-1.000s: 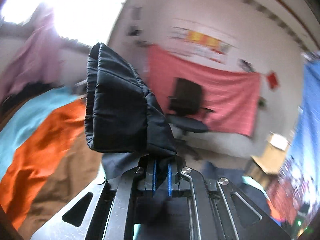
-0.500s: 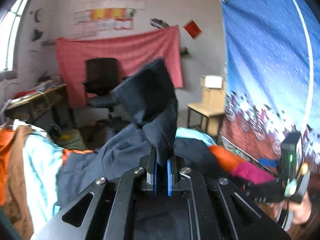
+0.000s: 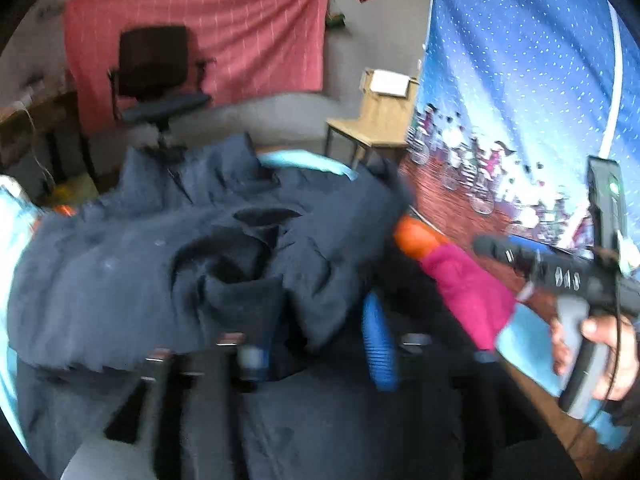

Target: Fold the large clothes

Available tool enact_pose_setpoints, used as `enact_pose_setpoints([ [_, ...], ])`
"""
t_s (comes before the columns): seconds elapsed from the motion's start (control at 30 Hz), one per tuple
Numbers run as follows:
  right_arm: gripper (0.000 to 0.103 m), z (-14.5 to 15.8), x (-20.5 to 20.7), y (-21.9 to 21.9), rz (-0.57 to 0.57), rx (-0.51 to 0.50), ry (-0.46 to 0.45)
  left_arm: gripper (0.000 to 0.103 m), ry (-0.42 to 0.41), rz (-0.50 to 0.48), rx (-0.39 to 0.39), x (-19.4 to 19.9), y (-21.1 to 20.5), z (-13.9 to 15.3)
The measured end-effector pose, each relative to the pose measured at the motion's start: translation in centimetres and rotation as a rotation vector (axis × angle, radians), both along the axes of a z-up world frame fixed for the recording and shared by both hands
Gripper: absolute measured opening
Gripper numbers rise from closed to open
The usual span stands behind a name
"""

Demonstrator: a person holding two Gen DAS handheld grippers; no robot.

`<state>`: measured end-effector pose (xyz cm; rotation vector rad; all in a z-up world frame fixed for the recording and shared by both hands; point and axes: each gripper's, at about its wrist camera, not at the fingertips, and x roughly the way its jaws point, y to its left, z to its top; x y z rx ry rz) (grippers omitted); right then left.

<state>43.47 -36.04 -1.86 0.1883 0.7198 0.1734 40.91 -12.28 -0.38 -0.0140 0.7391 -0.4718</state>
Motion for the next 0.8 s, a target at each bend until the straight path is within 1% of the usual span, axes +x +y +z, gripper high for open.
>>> enact_pose_setpoints([
  [0.03,0.102,0.1,0.2,-0.2,-0.004,0.041,0.009,0.065,0.014,-0.007,-0.022,0.0,0.5,0.5],
  [0.1,0.102,0.4,0.6,-0.8,-0.013,0.141,0.026,0.066,0.033,-0.023,-0.073,-0.2,0.9,0.5],
  [0.17,0.102,0.2,1.5,-1.4,-0.002,0.276,0.065,0.067,0.061,-0.018,-0.090,-0.5,1.5,0.4],
  [0.23,0.102,-0.3,2.1,-1.6,0.008,0.379,0.108,0.067,0.073,-0.006,-0.096,-1.0,2.3,0.7],
  [0.27,0.102,-0.7,2.4,-1.5,0.016,0.413,0.135,0.067,0.065,0.009,-0.082,-1.5,3.0,0.8],
  [0.3,0.102,-1.3,2.7,-1.1,0.024,0.432,0.167,0.067,0.052,0.029,-0.070,-1.9,3.7,0.9],
  [0.37,0.102,-1.9,2.9,-0.4,0.040,0.448,0.197,0.067,0.041,0.082,-0.049,-2.6,5.3,1.3],
  [0.47,0.101,-3.4,2.8,1.6,0.100,0.463,0.251,0.067,0.025,0.204,-0.006,-3.2,8.9,1.5],
  [0.5,0.096,-4.0,2.7,2.4,0.121,0.463,0.271,0.067,0.017,0.266,0.009,-3.3,10.7,1.7],
  [0.53,0.093,-4.4,2.6,3.0,0.135,0.460,0.287,0.067,0.013,0.303,0.012,-3.4,11.9,1.7],
  [0.57,0.083,-4.9,2.6,3.7,0.148,0.457,0.310,0.067,0.009,0.351,0.004,-3.5,13.6,1.8],
  [0.6,0.062,-5.5,2.7,4.5,0.164,0.463,0.341,0.067,0.005,0.397,-0.017,-3.6,15.5,2.0],
  [0.63,0.051,-6.1,2.7,5.1,0.176,0.473,0.369,0.067,-0.002,0.440,-0.033,-3.7,17.3,2.0],
  [0.7,0.024,-6.4,2.9,5.6,0.163,0.485,0.395,0.067,-0.007,0.523,-0.027,-3.8,20.2,2.0],
  [0.73,0.018,-6.3,2.9,5.6,0.154,0.490,0.393,0.067,-0.004,0.551,-0.026,-3.7,21.3,2.0],
  [0.77,0.010,-5.9,3.0,5.6,0.151,0.487,0.385,0.067,0.000,0.571,-0.027,-3.7,22.2,2.0],
  [0.8,0.007,-5.4,3.1,5.4,0.153,0.491,0.366,0.067,0.001,0.591,-0.026,-3.6,23.0,2.1],
])
